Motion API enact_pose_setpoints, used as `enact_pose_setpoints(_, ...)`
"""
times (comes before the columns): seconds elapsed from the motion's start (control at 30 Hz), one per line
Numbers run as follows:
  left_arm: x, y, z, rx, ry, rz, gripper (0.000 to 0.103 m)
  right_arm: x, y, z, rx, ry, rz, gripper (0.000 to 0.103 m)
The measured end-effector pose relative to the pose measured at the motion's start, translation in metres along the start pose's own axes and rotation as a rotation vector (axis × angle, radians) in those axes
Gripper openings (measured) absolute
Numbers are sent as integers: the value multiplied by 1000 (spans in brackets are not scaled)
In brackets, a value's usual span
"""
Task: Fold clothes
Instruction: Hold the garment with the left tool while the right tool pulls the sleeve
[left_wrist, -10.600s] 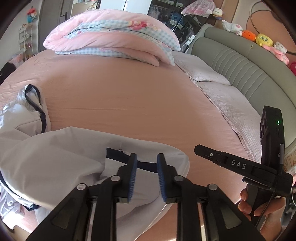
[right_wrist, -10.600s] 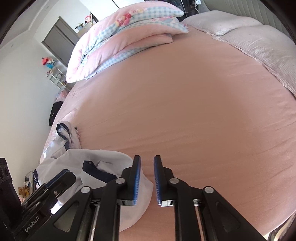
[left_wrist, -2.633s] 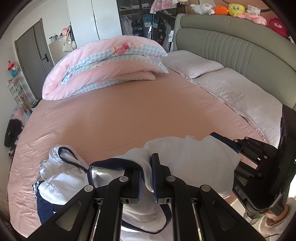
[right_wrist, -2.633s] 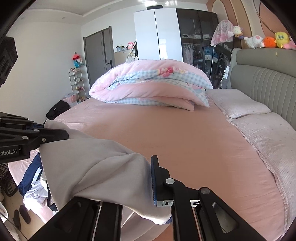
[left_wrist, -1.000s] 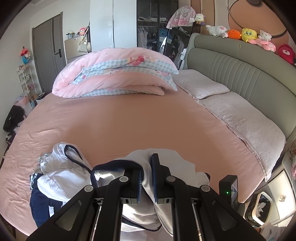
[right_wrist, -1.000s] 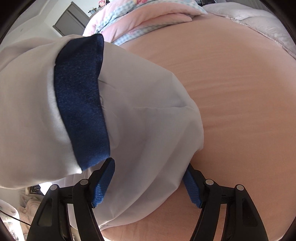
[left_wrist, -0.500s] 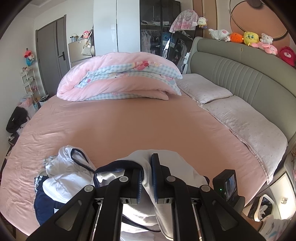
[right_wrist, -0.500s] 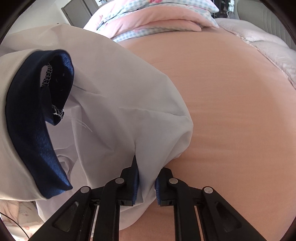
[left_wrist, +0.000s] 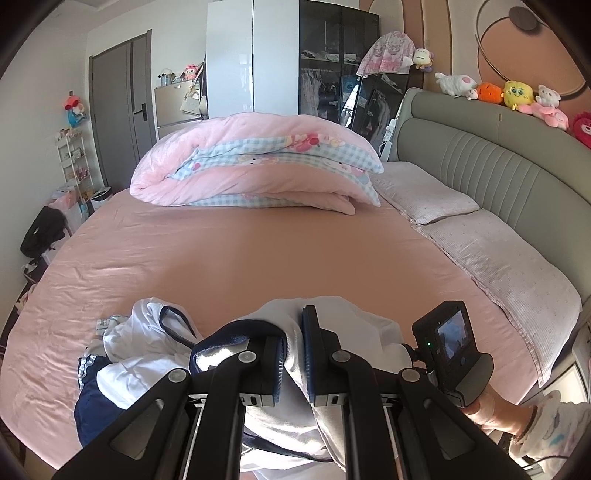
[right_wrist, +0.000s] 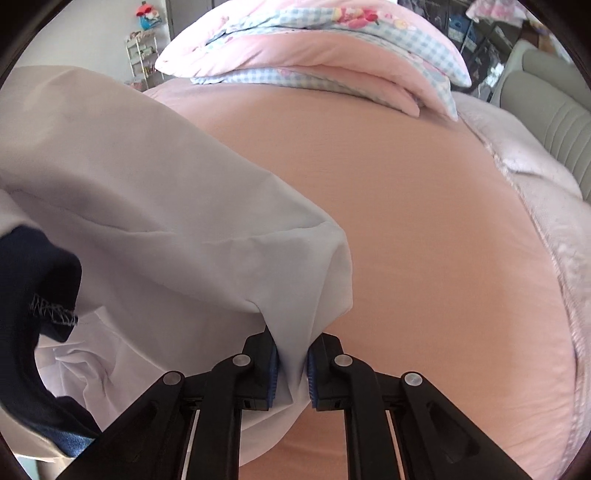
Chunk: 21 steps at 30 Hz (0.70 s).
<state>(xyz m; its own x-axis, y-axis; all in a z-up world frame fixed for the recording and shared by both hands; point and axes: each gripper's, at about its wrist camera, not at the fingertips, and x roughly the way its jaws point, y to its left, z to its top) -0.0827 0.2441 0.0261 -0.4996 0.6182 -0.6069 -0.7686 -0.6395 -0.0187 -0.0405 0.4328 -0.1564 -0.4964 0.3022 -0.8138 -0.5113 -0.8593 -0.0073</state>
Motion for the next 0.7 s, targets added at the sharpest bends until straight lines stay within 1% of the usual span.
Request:
enact_pose_setpoints(0.27, 8, 20, 0, -58, 8, 10, 8, 2, -16, 78, -84, -63, -140, 9)
enact_pose_setpoints(0.3, 9, 22, 0, -63, 12, 10, 8, 2, -24, 87, -81, -77, -156, 9)
enact_pose_setpoints(0.43, 19, 23, -4, -70, 28, 10, 8, -10, -48, 137, -69, -184, -232, 8)
enact_pose_setpoints(0.6, 30, 17, 9, -56, 12, 15, 8, -72, -58, 185, 43, -346, -286, 8)
enact_pose_setpoints(0.63, 30, 15, 12, -55, 7, 10, 8, -86, -60, 194, 68, -387, -273, 8)
enact_pose_setpoints(0.7, 24, 7, 15, -44, -18, -6, 8, -104, -68, 207, 110, -443, -214, 8)
